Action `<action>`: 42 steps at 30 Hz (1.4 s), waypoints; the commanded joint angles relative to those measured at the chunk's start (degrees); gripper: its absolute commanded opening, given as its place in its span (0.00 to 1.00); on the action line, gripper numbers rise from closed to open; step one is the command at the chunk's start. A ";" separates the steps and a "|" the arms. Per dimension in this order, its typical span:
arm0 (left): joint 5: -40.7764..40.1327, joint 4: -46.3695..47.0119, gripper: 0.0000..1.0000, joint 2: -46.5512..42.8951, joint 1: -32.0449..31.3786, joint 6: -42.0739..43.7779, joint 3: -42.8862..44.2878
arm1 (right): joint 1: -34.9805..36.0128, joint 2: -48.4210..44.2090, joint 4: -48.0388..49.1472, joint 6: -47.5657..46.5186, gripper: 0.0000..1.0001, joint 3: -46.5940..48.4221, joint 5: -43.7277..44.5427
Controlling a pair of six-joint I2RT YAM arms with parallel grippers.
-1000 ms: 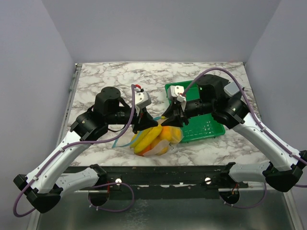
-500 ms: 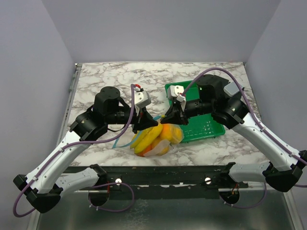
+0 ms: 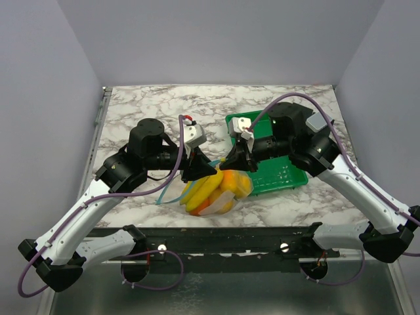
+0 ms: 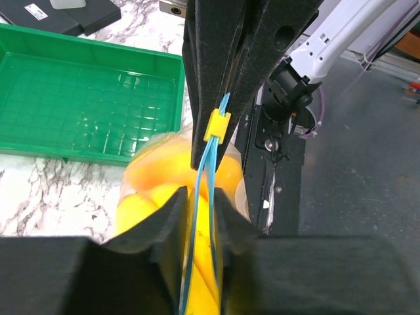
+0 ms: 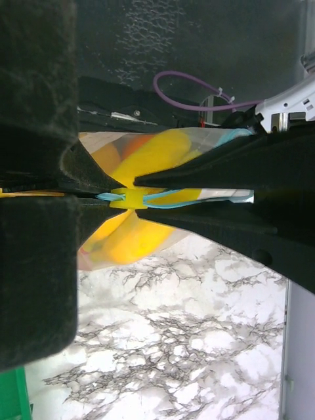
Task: Place the food in the zip-top bag and seal the zipper
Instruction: Zip the zipper food storage bag at the center of the board.
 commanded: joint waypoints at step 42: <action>0.60 4.66 0.23 1.57 -0.16 0.24 3.76 | 0.53 6.82 -6.08 3.72 0.01 6.45 -4.00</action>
